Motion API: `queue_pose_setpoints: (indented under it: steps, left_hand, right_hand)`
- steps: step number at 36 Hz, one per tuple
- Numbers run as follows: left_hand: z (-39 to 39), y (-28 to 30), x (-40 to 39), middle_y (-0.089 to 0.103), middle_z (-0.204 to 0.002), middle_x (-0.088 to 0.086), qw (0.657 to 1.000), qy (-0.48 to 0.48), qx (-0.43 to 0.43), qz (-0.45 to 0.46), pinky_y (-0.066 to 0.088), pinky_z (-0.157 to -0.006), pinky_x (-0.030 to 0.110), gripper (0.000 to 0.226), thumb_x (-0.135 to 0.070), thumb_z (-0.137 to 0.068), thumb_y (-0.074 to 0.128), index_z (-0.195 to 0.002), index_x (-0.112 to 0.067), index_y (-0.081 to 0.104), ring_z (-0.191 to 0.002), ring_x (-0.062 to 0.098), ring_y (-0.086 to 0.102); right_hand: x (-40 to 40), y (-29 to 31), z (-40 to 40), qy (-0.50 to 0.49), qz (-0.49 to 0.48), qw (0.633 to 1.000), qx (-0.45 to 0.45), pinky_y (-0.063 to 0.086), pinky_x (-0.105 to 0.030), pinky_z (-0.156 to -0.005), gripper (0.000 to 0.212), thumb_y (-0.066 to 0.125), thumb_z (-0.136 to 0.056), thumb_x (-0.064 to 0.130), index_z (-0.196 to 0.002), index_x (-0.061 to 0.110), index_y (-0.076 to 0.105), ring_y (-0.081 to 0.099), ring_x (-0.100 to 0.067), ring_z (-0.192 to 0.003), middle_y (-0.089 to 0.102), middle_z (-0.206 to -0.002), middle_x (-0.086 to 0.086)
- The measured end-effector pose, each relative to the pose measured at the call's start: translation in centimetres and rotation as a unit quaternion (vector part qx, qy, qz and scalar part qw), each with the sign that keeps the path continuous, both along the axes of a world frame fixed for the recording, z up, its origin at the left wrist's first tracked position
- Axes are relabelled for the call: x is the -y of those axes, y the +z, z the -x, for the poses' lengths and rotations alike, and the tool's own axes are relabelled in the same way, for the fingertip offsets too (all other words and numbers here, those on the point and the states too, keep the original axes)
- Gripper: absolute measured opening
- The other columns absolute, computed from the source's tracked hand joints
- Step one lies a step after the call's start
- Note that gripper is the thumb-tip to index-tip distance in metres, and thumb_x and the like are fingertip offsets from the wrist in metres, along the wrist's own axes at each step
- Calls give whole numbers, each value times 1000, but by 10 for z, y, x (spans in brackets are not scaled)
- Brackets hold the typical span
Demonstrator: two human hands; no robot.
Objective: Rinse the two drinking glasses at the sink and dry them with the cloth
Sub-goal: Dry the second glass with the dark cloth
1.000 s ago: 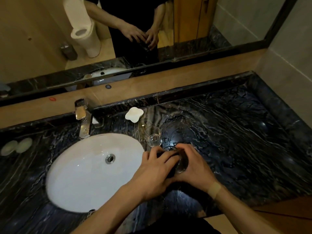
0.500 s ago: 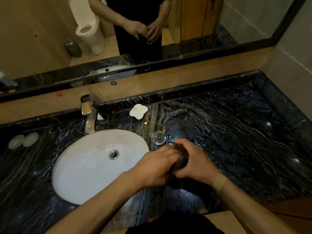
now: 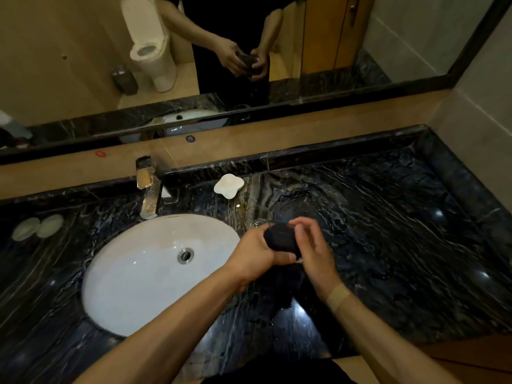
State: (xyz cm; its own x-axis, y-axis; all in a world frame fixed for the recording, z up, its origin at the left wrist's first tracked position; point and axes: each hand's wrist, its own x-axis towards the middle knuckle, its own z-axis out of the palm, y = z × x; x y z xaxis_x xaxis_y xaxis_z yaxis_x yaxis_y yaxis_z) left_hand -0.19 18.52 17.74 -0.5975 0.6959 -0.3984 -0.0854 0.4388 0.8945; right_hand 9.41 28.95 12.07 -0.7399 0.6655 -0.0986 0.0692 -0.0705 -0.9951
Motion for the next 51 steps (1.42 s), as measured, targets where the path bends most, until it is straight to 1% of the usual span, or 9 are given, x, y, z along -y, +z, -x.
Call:
queue_pose_setpoints:
  steps: [9,16,18,23,27,31,38,46,51]
  left_hand:
    - [-14,-1,15,66,-121,-15,964,-114,-238,-15,52,-95,36,74,-19,-64,83,-128,-41,54,-110,5,63]
    - [4,-9,31,52,-133,-8,753,-311,-579,-34,51,-51,27,53,-24,-85,61,-136,-29,48,-110,16,53]
    - [9,-9,30,52,-134,-11,781,-297,-550,-20,53,-59,28,53,-28,-84,67,-133,-33,48,-112,12,53]
    - [3,-6,15,70,-114,-15,980,-57,-191,-26,51,-98,29,67,-22,-62,91,-118,-43,60,-106,-1,64]
    - [3,-1,8,76,-98,-7,997,-7,-74,-29,56,-92,35,58,-15,-60,93,-111,-27,67,-93,6,71]
    - [-4,-1,5,73,-104,-11,985,-61,-162,14,56,-89,35,70,-41,-55,91,-119,-29,63,-96,4,69]
    - [-10,3,11,48,-141,-7,868,-243,-422,97,50,-92,35,84,-45,-69,82,-140,-23,44,-123,16,51]
    - [16,-7,34,58,-129,1,672,-425,-606,9,48,-45,26,41,-29,-86,49,-125,-20,58,-109,19,60]
    - [22,-14,33,53,-142,-5,867,-320,-380,40,47,-94,25,78,-33,-70,85,-139,-26,50,-122,10,52]
  right_hand:
    - [-6,39,19,-24,161,980,115,36,-20,-37,32,47,-102,33,-85,16,67,55,-14,-54,63,-69,-1]
    - [-31,43,13,263,326,874,246,27,-11,-31,53,42,-94,64,-90,18,67,57,-19,-39,61,-57,-4]
    - [-34,39,11,305,381,852,190,25,-13,-32,62,38,-91,71,-98,20,72,59,-19,-43,65,-66,-6]
    - [-22,28,13,210,457,864,4,31,-16,-35,58,70,-78,57,-122,22,60,52,-13,-47,63,-86,-8]
    - [-1,17,13,93,312,943,-64,57,-29,-63,44,55,-90,37,-132,28,53,71,-19,-85,71,-104,-6]
    - [4,11,16,-5,209,976,-57,54,-20,-65,19,46,-100,26,-108,17,61,67,-8,-80,69,-93,1]
    - [-6,9,13,84,425,899,64,22,-14,-31,33,56,-90,50,-83,19,66,47,-11,-37,56,-58,-1]
    - [-22,1,13,344,484,780,196,22,-9,-32,42,54,-81,61,-80,19,60,38,-8,-33,53,-54,0]
    - [-22,8,16,239,500,827,94,47,-31,-62,43,53,-90,54,-116,22,65,65,-26,-73,69,-94,-10]
